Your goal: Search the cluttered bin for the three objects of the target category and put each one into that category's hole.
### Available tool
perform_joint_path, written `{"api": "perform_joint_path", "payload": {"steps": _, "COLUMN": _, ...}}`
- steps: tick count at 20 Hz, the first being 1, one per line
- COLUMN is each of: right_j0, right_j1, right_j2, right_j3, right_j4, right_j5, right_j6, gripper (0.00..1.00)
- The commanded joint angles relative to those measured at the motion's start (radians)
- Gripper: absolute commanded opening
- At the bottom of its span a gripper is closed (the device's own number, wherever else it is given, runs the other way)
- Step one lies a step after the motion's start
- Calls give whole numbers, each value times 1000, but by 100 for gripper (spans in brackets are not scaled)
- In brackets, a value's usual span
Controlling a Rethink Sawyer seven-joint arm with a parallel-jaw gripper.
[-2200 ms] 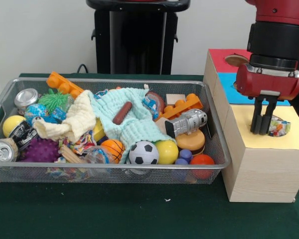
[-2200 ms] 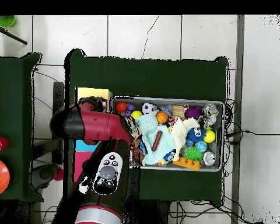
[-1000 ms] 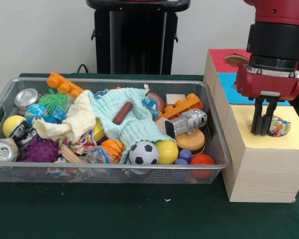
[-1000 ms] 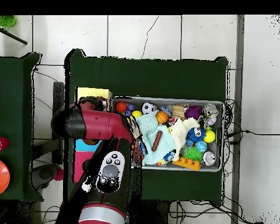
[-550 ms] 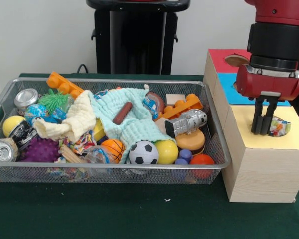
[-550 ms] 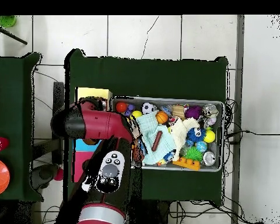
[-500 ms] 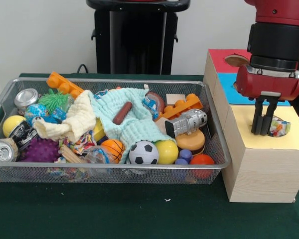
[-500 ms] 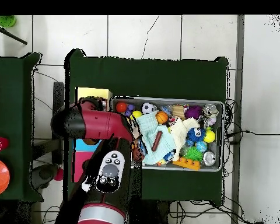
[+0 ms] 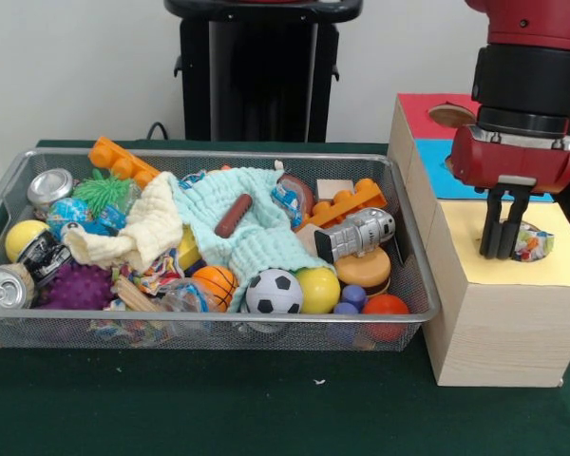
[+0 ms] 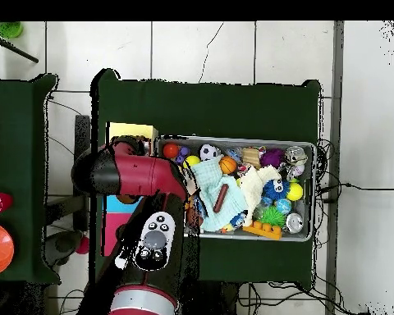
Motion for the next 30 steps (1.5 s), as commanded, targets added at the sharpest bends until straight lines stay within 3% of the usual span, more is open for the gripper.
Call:
{"api": "perform_joint_path", "payload": {"steps": 1, "right_j0": -5, "right_j1": 98, "right_j2": 91, "right_j3": 52, "right_j4": -4, "right_j5": 40, "right_j6": 173, "gripper": 0}}
{"api": "perform_joint_path", "payload": {"steps": 5, "right_j0": 5, "right_j1": -43, "right_j2": 82, "right_j3": 99, "right_j4": 10, "right_j5": 208, "right_j6": 167, "gripper": 0}}
{"api": "perform_joint_path", "payload": {"steps": 10, "right_j0": 11, "right_j1": -113, "right_j2": 78, "right_j3": 112, "right_j4": 12, "right_j5": 300, "right_j6": 164, "gripper": 0}}
{"api": "perform_joint_path", "payload": {"steps": 15, "right_j0": 6, "right_j1": -90, "right_j2": 90, "right_j3": 104, "right_j4": 8, "right_j5": 273, "right_j6": 167, "gripper": 0}}
{"api": "perform_joint_path", "payload": {"steps": 21, "right_j0": 6, "right_j1": 28, "right_j2": 103, "right_j3": 86, "right_j4": -2, "right_j5": 88, "right_j6": 203, "gripper": 0}}
{"api": "perform_joint_path", "payload": {"steps": 30, "right_j0": 22, "right_j1": 98, "right_j2": 80, "right_j3": 58, "right_j4": -13, "right_j5": 32, "right_j6": 193, "gripper": 0}}
